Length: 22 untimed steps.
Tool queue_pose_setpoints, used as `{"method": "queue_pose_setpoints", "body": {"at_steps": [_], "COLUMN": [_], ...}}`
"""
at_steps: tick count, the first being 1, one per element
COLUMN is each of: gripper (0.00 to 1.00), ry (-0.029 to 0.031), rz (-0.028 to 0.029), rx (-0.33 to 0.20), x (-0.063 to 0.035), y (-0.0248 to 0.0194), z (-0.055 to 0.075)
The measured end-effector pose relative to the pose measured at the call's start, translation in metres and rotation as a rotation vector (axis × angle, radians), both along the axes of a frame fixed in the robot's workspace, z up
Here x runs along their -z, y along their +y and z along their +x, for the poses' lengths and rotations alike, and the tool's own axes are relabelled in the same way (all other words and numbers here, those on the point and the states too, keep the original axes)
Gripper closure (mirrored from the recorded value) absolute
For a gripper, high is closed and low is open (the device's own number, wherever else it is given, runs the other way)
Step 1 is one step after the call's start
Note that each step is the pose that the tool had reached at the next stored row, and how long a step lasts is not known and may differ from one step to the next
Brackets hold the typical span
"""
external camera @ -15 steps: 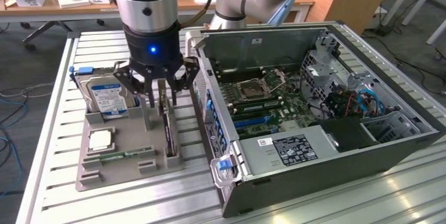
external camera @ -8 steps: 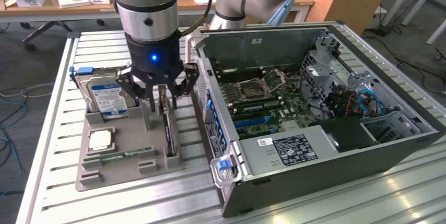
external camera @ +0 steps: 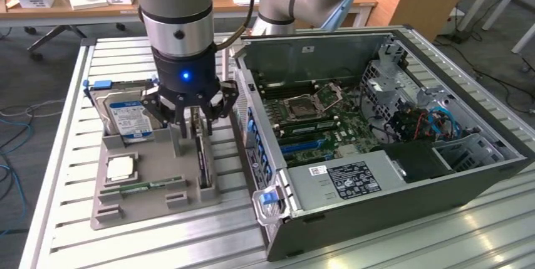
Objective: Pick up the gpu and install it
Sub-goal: 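Pick up the gpu and move the gpu toward the slot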
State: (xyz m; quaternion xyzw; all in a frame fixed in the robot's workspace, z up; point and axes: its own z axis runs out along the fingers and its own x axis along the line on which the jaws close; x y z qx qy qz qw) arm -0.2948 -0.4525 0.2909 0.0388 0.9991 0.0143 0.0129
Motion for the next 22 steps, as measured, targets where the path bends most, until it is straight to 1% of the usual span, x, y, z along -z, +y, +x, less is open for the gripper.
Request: {"method": "queue_pose_setpoints", "body": {"at_steps": [9, 12, 14, 15, 18, 22], "gripper": [0.53, 0.53, 0.53, 0.53, 0.53, 0.53], "ry": [0.0000, 0.0000, 0.0002, 0.0002, 0.0000, -0.0001], "rz": [0.0000, 0.0001, 0.0018, 0.0041, 0.0078, 0.0093], "rx": [0.000, 0.000, 0.000, 0.000, 0.000, 0.000], "x": [0.0142, 0.0172, 0.0176, 0.0177, 0.0180, 0.0184], "y": [0.0000, 0.0000, 0.0000, 0.0001, 0.0000, 0.0000], "z": [0.000, 0.000, 0.000, 0.000, 0.000, 0.004]}}
